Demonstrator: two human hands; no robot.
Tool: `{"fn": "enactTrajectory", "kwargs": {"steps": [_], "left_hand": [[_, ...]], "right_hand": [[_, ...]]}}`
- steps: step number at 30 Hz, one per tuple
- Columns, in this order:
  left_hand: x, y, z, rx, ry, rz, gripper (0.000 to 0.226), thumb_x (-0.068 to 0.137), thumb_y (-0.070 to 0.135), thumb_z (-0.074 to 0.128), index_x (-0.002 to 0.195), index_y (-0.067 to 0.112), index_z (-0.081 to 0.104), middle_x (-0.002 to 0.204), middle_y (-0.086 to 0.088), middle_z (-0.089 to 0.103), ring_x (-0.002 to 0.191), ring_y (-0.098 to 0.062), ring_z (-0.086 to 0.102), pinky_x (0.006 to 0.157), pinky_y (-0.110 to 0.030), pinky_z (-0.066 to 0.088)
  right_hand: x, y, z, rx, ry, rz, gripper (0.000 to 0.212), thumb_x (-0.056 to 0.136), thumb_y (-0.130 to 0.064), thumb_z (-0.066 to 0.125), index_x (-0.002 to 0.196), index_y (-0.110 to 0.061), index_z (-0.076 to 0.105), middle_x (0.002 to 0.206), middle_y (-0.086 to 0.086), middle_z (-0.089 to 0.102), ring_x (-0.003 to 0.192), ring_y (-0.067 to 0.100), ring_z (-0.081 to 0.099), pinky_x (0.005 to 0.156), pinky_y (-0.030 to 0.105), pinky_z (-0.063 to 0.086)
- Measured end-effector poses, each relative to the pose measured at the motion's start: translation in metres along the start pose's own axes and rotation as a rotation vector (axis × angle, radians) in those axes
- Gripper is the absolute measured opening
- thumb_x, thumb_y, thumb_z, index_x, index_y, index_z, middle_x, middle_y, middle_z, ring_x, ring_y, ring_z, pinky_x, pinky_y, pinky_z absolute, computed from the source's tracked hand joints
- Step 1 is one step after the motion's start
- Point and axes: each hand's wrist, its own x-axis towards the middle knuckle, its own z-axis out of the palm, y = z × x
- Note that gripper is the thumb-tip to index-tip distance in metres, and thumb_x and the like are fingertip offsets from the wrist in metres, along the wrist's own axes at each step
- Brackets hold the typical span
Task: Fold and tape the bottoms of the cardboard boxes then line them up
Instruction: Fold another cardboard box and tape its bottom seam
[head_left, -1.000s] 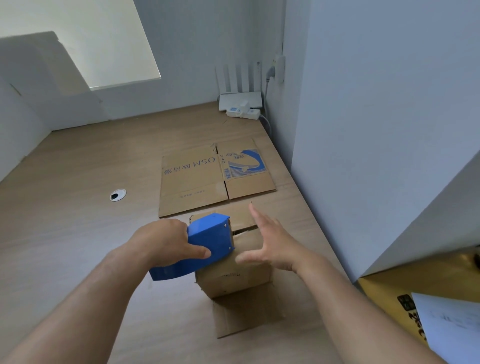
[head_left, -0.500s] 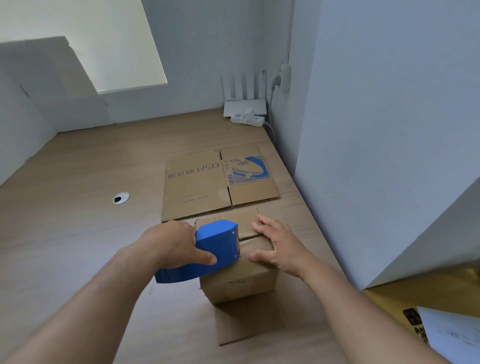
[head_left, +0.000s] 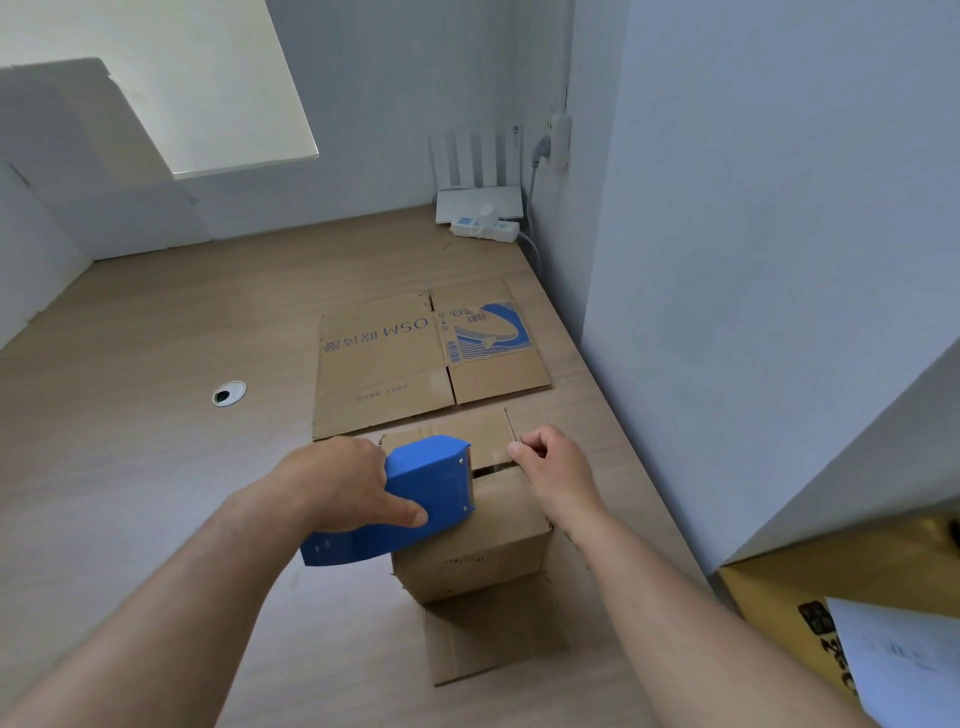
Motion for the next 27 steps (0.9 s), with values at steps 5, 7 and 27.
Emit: {"fn": "enactTrajectory", "kwargs": {"steps": [5, 7, 27], "left_hand": [[0.001, -0.001, 0.000, 0.001, -0.005, 0.010, 0.050, 0.077, 0.070, 0.057, 0.101, 0.026, 0.049, 0.092, 0.007, 0.058, 0.087, -0.012, 0.058, 0.075, -0.023, 0.046], [0.002, -0.002, -0.001, -0.009, -0.011, 0.008, 0.050, 0.076, 0.070, 0.057, 0.100, 0.026, 0.050, 0.090, 0.008, 0.057, 0.086, -0.012, 0.058, 0.074, -0.022, 0.046], [-0.024, -0.107, -0.024, -0.274, -0.306, -0.178, 0.095, 0.020, 0.088, 0.066, 0.088, 0.022, 0.072, 0.079, 0.009, 0.074, 0.079, -0.011, 0.070, 0.081, -0.028, 0.050]], "right_hand": [[0.001, 0.005, 0.001, 0.005, -0.021, -0.034, 0.009, 0.095, -0.022, 0.052, 0.099, -0.014, 0.055, 0.093, -0.001, 0.057, 0.081, 0.006, 0.051, 0.063, 0.015, 0.038], [0.002, 0.005, 0.001, -0.002, -0.035, -0.037, 0.008, 0.096, -0.022, 0.050, 0.099, -0.015, 0.053, 0.092, -0.002, 0.056, 0.081, 0.007, 0.050, 0.064, 0.015, 0.039], [0.003, 0.004, -0.001, -0.138, -0.055, -0.112, 0.009, 0.098, -0.023, 0.047, 0.094, -0.016, 0.052, 0.088, -0.004, 0.054, 0.077, 0.005, 0.048, 0.062, 0.017, 0.036]]}}
